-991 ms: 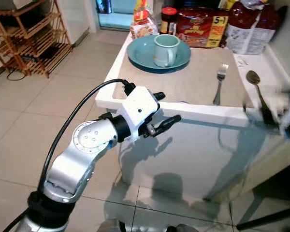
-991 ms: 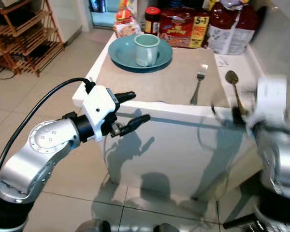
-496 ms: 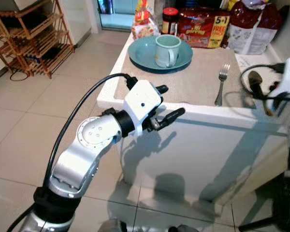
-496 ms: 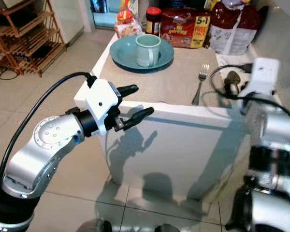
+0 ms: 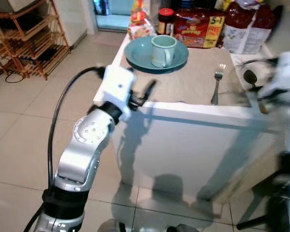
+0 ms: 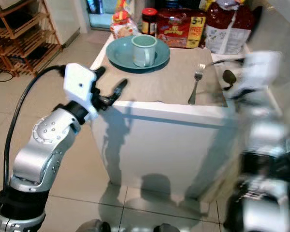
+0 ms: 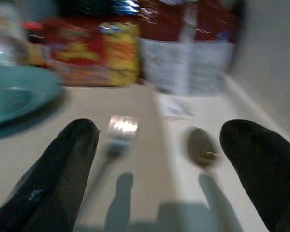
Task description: Setting the table
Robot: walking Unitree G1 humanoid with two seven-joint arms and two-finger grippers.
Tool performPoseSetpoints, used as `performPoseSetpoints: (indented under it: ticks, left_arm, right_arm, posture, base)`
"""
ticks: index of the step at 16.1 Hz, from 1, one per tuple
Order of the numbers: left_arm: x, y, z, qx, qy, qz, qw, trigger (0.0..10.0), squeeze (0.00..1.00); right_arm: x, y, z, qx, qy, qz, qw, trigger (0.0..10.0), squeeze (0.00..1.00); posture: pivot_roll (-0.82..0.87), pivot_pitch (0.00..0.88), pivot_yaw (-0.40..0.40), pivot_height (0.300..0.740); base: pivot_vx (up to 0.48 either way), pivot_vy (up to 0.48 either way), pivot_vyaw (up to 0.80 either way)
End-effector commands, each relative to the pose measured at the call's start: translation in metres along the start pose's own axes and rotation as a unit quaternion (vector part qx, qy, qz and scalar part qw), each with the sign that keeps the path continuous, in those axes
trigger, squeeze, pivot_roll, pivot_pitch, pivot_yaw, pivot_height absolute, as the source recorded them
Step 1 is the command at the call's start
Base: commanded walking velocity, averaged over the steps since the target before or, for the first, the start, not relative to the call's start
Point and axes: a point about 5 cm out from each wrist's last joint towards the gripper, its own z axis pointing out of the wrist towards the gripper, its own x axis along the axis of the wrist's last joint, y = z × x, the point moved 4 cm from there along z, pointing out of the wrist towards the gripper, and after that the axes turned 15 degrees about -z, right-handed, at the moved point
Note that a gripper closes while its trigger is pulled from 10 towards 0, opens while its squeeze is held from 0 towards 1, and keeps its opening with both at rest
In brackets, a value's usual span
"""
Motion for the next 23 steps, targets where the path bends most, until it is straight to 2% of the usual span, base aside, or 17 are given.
performPoseSetpoints:
  ticks: [1, 2, 3, 5, 8, 11, 15, 16, 18, 20, 22, 23]
  left_arm:
    - [-0.003, -0.01, -0.002, 0.03, 0.0, 0.003, 1.0, 10.0, 0.0]
    - [-0.001, -0.012, -0.001, 0.039, 0.008, 0.008, 0.999, 10.0, 0.0]
    - [0.002, -0.012, 0.0, 0.04, 0.015, 0.012, 0.999, 10.0, 0.0]
    - [0.01, -0.006, 0.004, 0.025, 0.038, 0.014, 0.999, 10.0, 0.0]
    - [0.014, 0.003, 0.007, -0.006, 0.045, 0.007, 0.999, 10.0, 0.0]
    - [0.013, 0.003, 0.006, -0.006, 0.045, 0.01, 0.999, 10.0, 0.0]
    - [0.012, 0.003, 0.006, -0.011, 0.041, 0.026, 0.999, 10.0, 0.0]
    - [0.012, 0.003, 0.006, -0.011, 0.041, 0.028, 0.999, 10.0, 0.0]
    - [0.01, -0.003, 0.003, 0.004, 0.035, 0.036, 0.999, 10.0, 0.0]
    - [0.008, -0.005, -0.001, 0.003, 0.03, 0.038, 0.999, 10.0, 0.0]
    - [0.007, -0.007, -0.009, -0.006, 0.025, 0.038, 0.999, 10.0, 0.0]
    - [0.006, -0.004, -0.012, -0.018, 0.017, 0.036, 0.999, 10.0, 0.0]
  right_arm:
    - [0.022, 0.001, -0.006, -0.014, 0.052, -0.015, 0.998, 10.0, 0.0]
    - [0.028, -0.01, -0.015, -0.001, 0.073, 0.009, 0.997, 10.0, 0.0]
    - [0.032, -0.015, -0.019, 0.006, 0.083, 0.017, 0.996, 10.0, 0.0]
    - [0.028, -0.028, -0.034, 0.017, 0.079, 0.056, 0.995, 10.0, 0.0]
    - [0.019, -0.032, -0.042, 0.016, 0.06, 0.064, 0.996, 10.0, 0.0]
    - [0.015, -0.033, -0.045, 0.019, 0.048, 0.065, 0.997, 10.0, 0.0]
    - [-0.006, -0.056, -0.049, 0.125, -0.009, 0.015, 0.992, 10.0, 0.0]
    - [-0.008, -0.058, -0.05, 0.135, -0.014, 0.012, 0.991, 10.0, 0.0]
    - [-0.007, -0.072, -0.057, 0.198, -0.013, -0.003, 0.98, 10.0, 0.0]
    - [-0.002, -0.078, -0.063, 0.218, 0.004, -0.007, 0.976, 10.0, 0.0]
    - [0.003, -0.091, -0.075, 0.249, 0.021, 0.007, 0.968, 10.0, 0.0]
    - [0.001, -0.093, -0.074, 0.244, 0.016, 0.009, 0.97, 10.0, 0.0]
  posture:
    - [0.06, 0.015, -0.012, 0.74]
    - [0.06, 0.012, -0.013, 0.74]
    - [0.06, 0.012, -0.013, 0.74]
    - [0.06, 0.012, -0.013, 0.74]
    - [0.05, 0.0, -0.009, 0.74]
    - [0.05, 0.0, -0.017, 0.74]
    - [0.06, 0.0, -0.021, 0.74]
    - [0.06, 0.0, -0.02, 0.74]
    - [0.06, 0.0, -0.02, 0.74]
    - [0.06, 0.0, -0.029, 0.74]
    - [0.06, 0.001, -0.032, 0.74]
    - [0.06, 0.001, -0.032, 0.74]
  base:
    - [0.0, 0.0, 0.0]
    - [0.0, 0.0, 0.0]
    - [0.0, 0.0, 0.0]
    - [0.0, 0.0, -0.34]
    - [0.11, 0.0, -0.79]
    - [0.4, 0.0, -0.79]
    - [0.422, 0.0, -0.34]
    - [0.424, 0.0, 0.0]
    - [0.21, 0.0, 0.0]
    - [0.0, 0.0, 0.0]
    - [0.0, 0.0, 0.0]
    - [0.0, 0.0, 0.0]
